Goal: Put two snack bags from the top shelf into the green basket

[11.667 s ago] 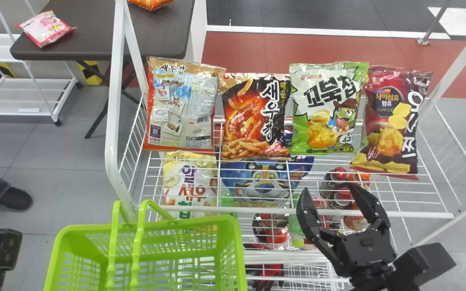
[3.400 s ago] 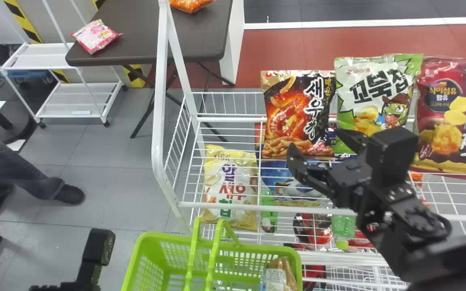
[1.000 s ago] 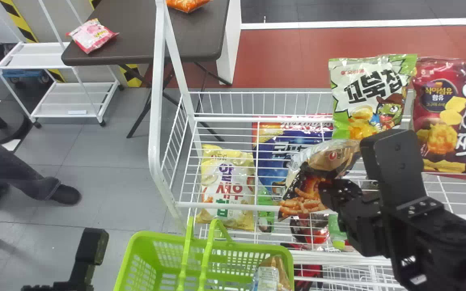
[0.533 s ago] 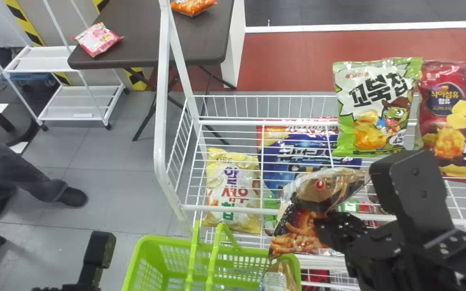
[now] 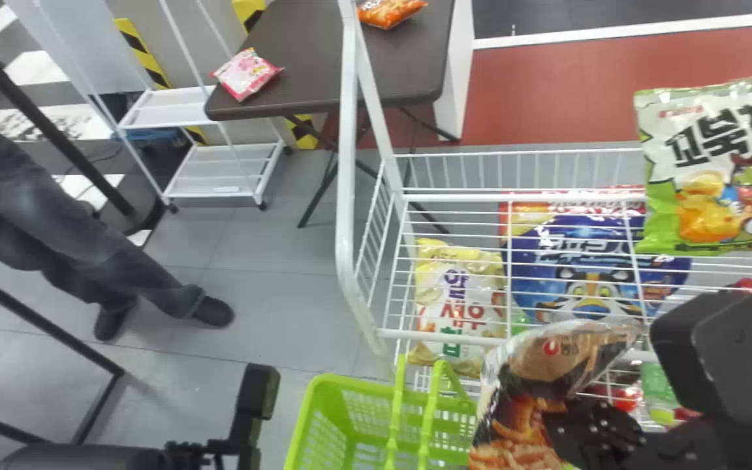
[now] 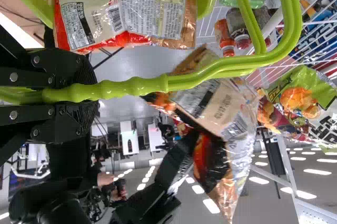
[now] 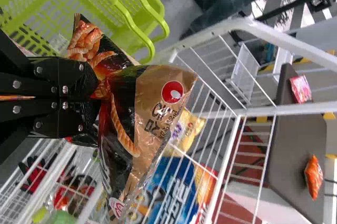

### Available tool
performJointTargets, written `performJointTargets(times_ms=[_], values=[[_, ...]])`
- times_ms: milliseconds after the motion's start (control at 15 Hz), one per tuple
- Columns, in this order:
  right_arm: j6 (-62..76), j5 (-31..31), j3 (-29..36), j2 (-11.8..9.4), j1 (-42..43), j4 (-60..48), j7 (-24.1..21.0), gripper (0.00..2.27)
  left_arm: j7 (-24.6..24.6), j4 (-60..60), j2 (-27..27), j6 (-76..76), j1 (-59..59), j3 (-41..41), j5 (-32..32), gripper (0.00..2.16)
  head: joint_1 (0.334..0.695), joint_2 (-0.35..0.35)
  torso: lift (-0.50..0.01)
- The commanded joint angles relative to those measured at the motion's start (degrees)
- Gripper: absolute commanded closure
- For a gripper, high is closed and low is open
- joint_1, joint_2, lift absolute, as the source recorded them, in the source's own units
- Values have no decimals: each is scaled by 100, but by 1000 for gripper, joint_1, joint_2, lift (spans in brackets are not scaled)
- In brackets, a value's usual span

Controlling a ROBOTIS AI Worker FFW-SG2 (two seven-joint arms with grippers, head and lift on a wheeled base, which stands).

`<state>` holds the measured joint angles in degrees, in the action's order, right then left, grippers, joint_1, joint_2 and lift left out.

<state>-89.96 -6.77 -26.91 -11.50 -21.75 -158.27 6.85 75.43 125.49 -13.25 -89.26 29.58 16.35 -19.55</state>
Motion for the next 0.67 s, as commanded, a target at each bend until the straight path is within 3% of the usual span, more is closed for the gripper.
performJointTargets(times_ms=[0, 467, 533, 600], values=[[-12, -150, -86, -72, -154, 367, 159, 2243, -2, 2, 6, -77, -23, 0, -32, 2148, 695, 340, -1], [-12, -405, -130, -10, -163, 2309, 519, 2229, -2, 10, 15, -77, -23, -9, -41, 2148, 695, 350, -1], [-12, -413, -165, 8, -137, 2582, 581, 1706, -2, 19, 15, -77, -23, -26, -41, 2148, 695, 350, -1], [404, -361, -183, -1, -146, 2678, 625, 650, -11, 28, 15, -77, -23, -35, -41, 2148, 695, 350, -1]])
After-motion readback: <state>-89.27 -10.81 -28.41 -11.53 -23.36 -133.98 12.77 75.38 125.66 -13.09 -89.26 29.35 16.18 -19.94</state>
